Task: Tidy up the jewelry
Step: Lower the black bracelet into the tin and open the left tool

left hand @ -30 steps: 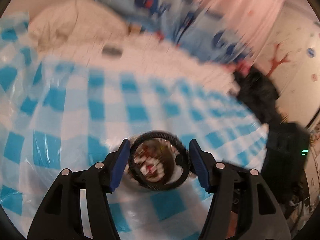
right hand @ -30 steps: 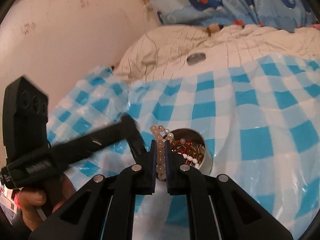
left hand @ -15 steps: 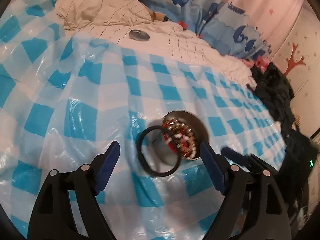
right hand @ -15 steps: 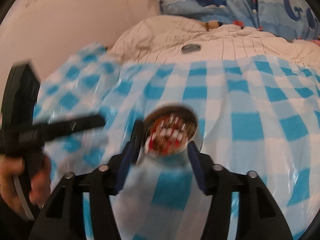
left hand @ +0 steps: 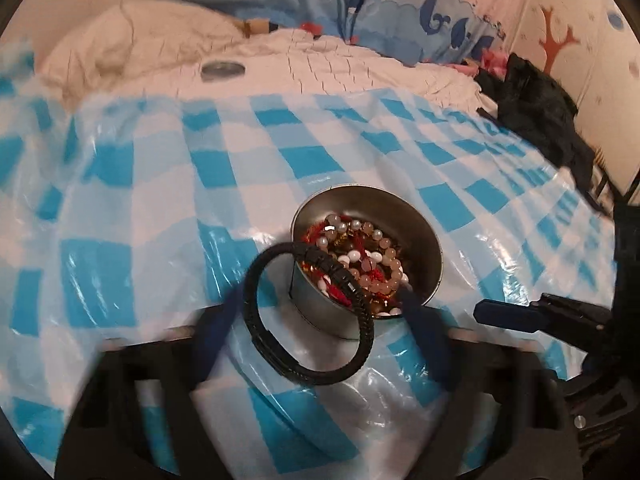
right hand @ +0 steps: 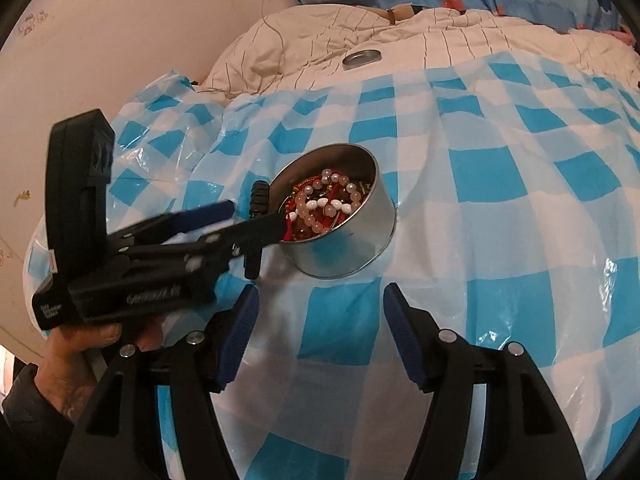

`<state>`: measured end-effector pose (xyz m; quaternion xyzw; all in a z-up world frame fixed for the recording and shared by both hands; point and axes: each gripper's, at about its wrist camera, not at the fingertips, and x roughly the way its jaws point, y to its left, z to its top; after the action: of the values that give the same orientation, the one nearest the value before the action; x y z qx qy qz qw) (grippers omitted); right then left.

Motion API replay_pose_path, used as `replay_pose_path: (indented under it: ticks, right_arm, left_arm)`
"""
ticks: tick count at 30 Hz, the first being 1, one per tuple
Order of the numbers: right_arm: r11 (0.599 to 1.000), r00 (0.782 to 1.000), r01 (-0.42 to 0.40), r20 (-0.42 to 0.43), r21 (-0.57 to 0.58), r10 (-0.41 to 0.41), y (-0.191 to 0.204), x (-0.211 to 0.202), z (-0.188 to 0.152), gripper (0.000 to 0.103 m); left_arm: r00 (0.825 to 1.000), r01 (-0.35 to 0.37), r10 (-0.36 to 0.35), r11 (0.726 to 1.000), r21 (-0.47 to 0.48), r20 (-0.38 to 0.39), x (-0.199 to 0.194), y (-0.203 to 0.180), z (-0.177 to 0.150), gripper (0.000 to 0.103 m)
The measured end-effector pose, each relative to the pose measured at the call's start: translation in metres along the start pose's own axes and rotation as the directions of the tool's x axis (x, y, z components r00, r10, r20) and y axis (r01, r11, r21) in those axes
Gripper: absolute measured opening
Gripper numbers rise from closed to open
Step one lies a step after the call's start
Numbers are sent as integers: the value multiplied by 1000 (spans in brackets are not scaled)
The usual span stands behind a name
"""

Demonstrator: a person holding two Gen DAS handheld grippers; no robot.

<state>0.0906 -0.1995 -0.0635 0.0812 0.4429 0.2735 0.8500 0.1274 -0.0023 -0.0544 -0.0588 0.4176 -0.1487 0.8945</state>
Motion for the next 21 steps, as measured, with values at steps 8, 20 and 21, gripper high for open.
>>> replay_pose_path:
  ticks: [8,20,21]
  right_arm:
    - [1000,1000,-8,7,7,8,1,-1,2,67]
    - [999,1000,2,18,53,-3,-8,-6,6,70]
    - [998,1000,12,13,61,-12,-11,-5,7,71]
  left_arm:
    - [1000,-6,5,1000,30,20,-16,-8,1,10]
    - [993,-12,-4,991,134,118,-38,-43,26,10]
    - [996,-6,-7,990,143,90,-29,-49,26,11]
